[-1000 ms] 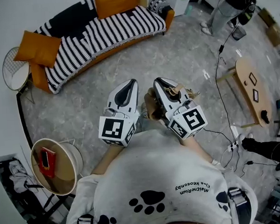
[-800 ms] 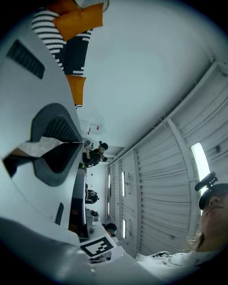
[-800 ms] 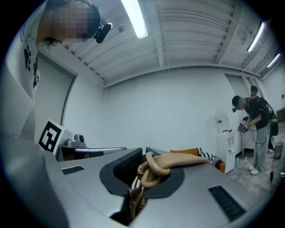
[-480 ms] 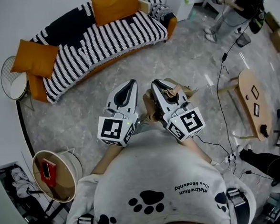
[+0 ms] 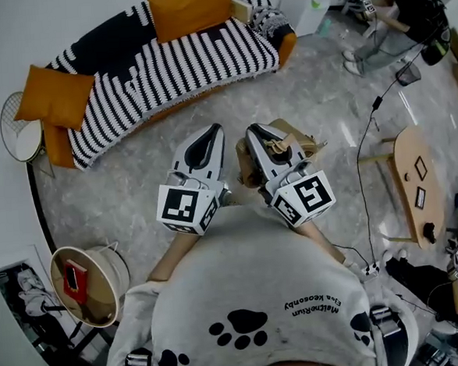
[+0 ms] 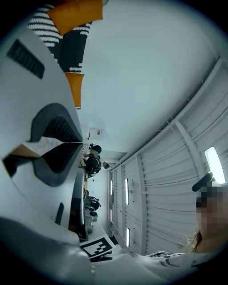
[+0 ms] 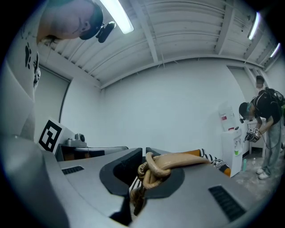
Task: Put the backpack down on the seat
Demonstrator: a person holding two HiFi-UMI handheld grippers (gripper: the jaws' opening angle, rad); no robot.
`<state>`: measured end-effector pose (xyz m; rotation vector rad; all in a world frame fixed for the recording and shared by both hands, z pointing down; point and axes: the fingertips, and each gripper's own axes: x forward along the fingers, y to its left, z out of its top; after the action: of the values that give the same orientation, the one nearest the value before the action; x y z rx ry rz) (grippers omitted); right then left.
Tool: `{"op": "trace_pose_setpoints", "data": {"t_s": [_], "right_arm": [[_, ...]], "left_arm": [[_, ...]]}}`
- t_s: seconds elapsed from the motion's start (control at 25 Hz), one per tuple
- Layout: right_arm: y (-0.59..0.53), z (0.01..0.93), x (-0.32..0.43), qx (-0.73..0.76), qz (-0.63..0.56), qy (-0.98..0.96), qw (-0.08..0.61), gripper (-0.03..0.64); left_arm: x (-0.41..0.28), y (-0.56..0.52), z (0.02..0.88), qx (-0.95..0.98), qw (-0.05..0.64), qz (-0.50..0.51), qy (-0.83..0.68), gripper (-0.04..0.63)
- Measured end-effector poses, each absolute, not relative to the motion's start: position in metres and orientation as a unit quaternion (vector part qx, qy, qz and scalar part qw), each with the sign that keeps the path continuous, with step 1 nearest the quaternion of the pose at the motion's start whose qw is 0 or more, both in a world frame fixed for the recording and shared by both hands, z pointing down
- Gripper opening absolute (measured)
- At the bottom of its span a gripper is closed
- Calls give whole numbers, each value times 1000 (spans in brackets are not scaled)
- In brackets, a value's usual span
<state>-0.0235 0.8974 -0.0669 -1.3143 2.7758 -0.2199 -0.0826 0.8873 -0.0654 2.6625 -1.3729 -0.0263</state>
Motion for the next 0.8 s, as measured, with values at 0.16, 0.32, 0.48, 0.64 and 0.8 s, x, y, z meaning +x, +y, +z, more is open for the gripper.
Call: {"op": "trace_pose_setpoints", "data": {"t_s": [0.16,0.32,0.48,0.64,0.8], "right_arm": [[885,-62,-16,-432,-79,898,32,51],[881,-58,-12,-436,-81,896,29,51],[875,-51,-7,-440,-84,894,23,51],[860,-47,-4,-445,-85,891,21,51],[832,-43,-3,-452,-87,888,17,51]], "left_arm": [[-76,877,-60,889,80,-6,-451,20],[-70,866,-55,891,88,-7,-445,20],[-66,856,-50,894,96,-14,-437,20],[-62,838,-45,895,101,-16,-433,20],[-60,810,-42,898,106,-15,-427,20]]}}
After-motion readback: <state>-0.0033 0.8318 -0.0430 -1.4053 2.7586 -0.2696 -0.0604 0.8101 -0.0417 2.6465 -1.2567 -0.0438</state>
